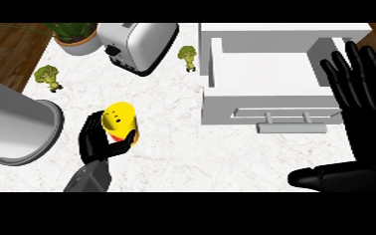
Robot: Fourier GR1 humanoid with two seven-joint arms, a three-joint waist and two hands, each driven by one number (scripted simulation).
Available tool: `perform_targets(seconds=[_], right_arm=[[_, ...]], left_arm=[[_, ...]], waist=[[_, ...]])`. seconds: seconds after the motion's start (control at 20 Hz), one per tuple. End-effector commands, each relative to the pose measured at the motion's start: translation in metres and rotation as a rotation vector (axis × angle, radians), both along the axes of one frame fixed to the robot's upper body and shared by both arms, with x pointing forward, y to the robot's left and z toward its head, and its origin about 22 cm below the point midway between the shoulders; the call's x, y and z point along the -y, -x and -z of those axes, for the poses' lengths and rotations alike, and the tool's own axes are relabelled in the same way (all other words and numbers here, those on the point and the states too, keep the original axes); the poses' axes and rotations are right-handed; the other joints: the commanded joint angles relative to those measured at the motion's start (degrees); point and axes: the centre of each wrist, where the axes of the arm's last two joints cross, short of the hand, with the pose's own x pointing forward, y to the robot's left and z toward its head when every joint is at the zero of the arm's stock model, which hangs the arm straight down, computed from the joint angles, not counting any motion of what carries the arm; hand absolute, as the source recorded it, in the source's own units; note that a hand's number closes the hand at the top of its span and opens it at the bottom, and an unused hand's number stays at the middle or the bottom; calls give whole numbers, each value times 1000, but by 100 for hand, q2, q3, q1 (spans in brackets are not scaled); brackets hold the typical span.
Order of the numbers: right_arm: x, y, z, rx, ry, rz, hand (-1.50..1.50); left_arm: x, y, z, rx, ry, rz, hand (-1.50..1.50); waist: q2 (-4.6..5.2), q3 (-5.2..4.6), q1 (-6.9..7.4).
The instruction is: Pick up the cup, place it into the drawer and close the drawer
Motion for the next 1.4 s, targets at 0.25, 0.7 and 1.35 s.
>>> perform_targets(seconds=[0.25,0.7,1.35], right_arm=[[-8,4,-1,-11,-2,-6,-150],[-4,4,6,-9,-2,28,-150],[13,2,11,-6,2,3,-150]], left_arm=[[-14,-5,-9,116,-49,245,150],[11,-25,-68,240,-82,400,150],[66,-69,-207,285,-58,506,150]], waist=[[-10,2,11],[-39,11,105],[-13,6,19]])
